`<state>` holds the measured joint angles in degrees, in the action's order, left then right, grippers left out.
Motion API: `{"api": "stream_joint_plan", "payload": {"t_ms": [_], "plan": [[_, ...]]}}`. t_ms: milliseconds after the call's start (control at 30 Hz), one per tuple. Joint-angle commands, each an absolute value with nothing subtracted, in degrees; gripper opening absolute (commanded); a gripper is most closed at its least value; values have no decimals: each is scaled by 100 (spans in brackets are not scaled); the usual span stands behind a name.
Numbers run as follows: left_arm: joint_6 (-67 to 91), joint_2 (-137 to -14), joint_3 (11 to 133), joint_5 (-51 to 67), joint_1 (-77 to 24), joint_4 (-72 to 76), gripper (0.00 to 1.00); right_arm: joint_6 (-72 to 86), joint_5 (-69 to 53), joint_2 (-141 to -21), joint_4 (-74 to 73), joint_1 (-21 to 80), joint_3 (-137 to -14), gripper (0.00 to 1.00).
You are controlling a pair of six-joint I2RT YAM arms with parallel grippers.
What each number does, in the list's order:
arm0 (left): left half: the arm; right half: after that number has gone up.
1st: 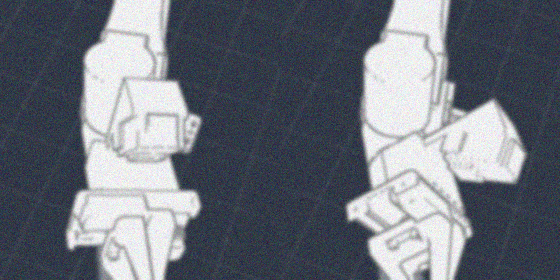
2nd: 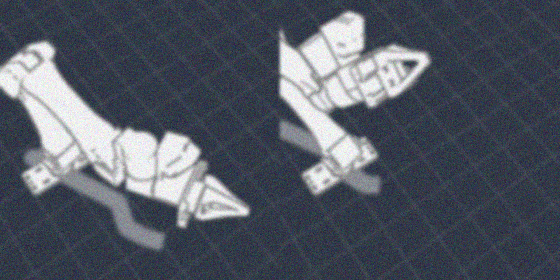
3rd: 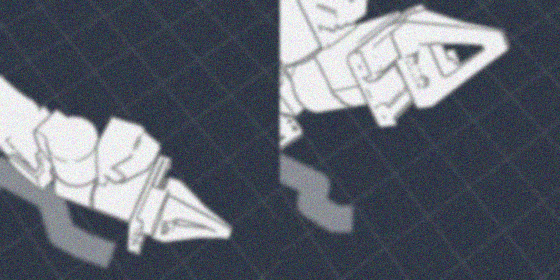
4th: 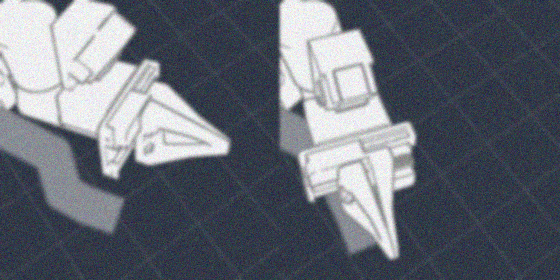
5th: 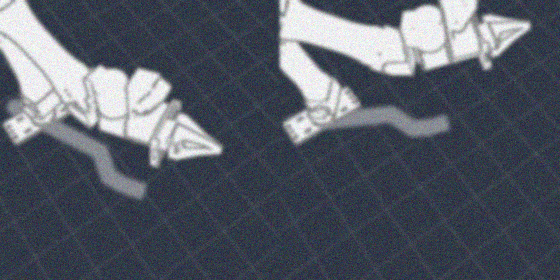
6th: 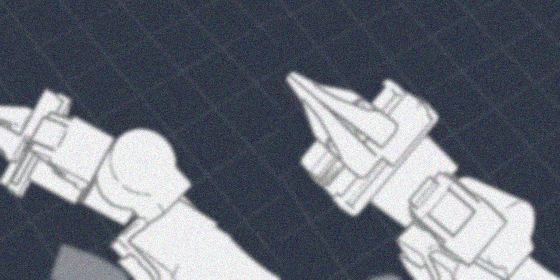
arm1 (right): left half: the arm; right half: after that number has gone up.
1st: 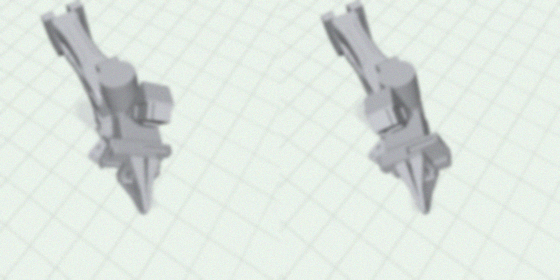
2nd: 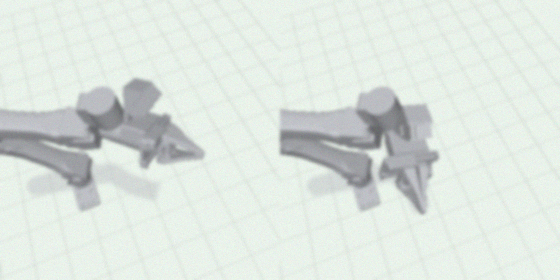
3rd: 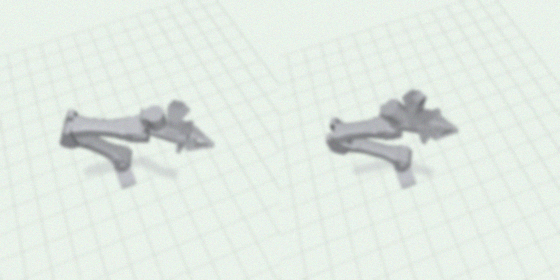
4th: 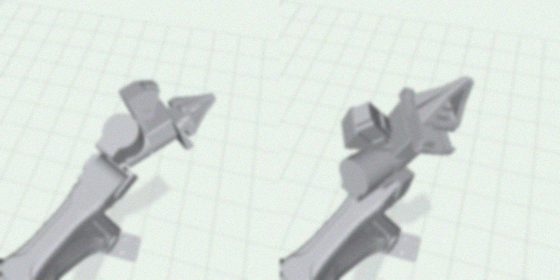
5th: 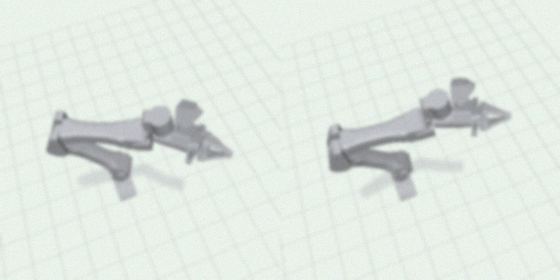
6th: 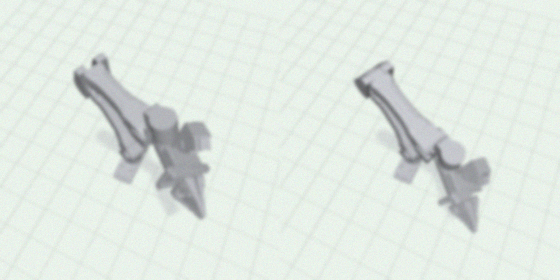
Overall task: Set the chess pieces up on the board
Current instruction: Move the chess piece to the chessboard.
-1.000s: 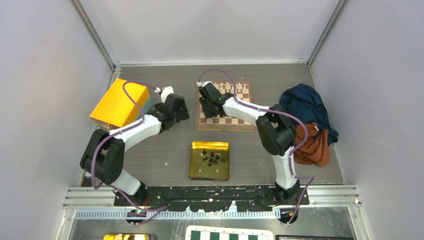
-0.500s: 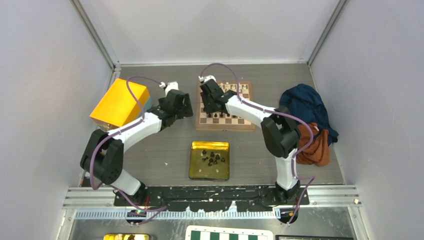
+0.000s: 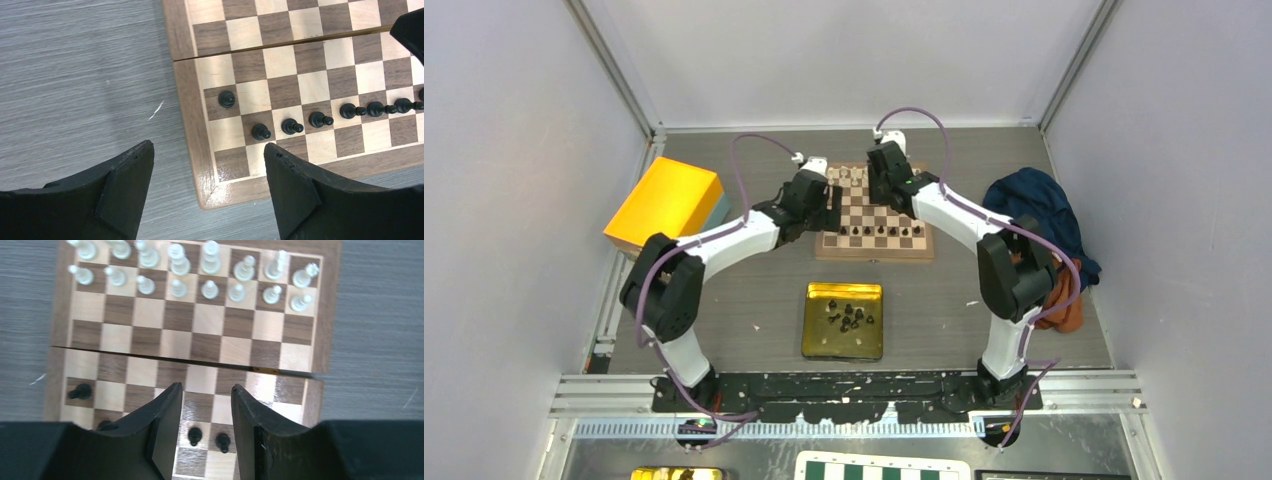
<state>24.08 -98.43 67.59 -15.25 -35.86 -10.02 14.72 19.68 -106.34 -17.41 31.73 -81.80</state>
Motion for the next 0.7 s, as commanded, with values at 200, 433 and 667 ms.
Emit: {"api": "stream_joint_plan", "payload": {"t_ms": [200,433,667], "plan": [[2068,-10435,7384,-1586,-3709,-881,79,1701,1937,-10148,-1056,2884,-7634,47],[2032,-10686,7583,-1777,-3744,-813,76,1720,1875,-10088,-942,2819,-7457,46],[2013,-10918,7782,-1942,-3796,-739,69,1714,1805,-10038,-888,2768,-7392,45]]}}
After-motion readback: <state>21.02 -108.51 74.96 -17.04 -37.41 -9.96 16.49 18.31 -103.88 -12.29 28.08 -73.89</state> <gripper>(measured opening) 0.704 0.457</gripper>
